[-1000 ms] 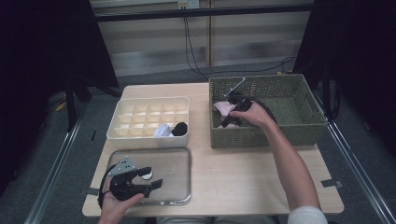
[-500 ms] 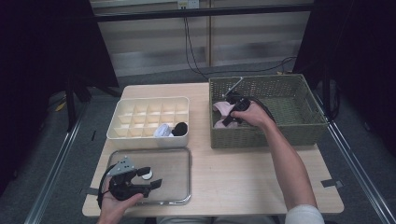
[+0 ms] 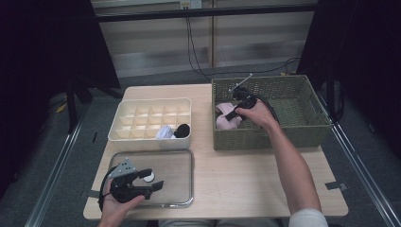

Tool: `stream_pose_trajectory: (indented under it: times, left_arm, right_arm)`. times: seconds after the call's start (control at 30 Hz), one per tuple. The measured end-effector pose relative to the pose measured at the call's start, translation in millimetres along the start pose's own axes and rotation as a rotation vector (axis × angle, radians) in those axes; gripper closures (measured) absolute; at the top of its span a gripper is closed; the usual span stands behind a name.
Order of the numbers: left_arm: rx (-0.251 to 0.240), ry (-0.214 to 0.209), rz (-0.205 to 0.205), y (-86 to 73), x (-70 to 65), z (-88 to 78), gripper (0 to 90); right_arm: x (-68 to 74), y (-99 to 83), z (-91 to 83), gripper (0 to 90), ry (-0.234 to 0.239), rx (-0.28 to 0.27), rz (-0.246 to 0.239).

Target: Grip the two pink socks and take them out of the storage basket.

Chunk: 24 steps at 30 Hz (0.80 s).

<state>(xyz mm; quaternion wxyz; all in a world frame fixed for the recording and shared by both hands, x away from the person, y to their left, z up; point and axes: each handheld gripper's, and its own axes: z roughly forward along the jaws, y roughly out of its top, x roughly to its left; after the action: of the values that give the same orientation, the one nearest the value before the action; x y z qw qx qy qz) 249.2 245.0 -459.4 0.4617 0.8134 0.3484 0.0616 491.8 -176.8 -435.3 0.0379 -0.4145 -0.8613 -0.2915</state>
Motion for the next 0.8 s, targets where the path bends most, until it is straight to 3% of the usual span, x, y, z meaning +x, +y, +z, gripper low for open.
stream_pose_trajectory:
  times: [0.6, 0.8]
  left_arm:
    - [0.009, 0.005, 0.021, 0.9, -1.1, 2.6, 29.4]
    - [-0.015, 0.005, 0.017, 0.9, -1.0, 0.4, 29.6]
  right_arm:
    - [-1.3, -2.3, -36.5, 85.9, 0.006, -0.133, 0.019]
    - [1.0, -5.0, -49.9, 85.8, 0.014, -0.172, 0.031]
